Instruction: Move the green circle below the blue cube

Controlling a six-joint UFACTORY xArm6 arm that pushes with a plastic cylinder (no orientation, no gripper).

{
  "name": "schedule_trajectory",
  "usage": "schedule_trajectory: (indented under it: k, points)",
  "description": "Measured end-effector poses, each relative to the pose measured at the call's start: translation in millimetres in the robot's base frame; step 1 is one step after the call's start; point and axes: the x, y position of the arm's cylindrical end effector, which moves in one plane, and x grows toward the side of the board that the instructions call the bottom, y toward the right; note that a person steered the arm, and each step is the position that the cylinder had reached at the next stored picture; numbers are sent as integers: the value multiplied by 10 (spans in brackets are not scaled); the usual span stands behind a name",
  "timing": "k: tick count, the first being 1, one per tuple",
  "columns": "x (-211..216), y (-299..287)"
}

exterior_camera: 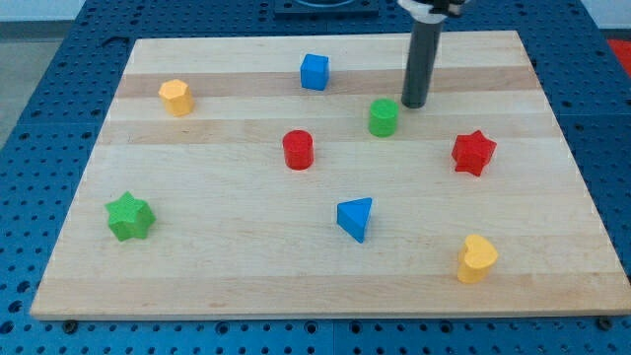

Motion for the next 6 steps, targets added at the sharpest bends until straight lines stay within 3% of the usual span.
schedule_trajectory:
  k: [1,3,4,6]
  points:
    - [261,-25]
    - [581,-1015]
    - [387,-1360]
    - [58,-905]
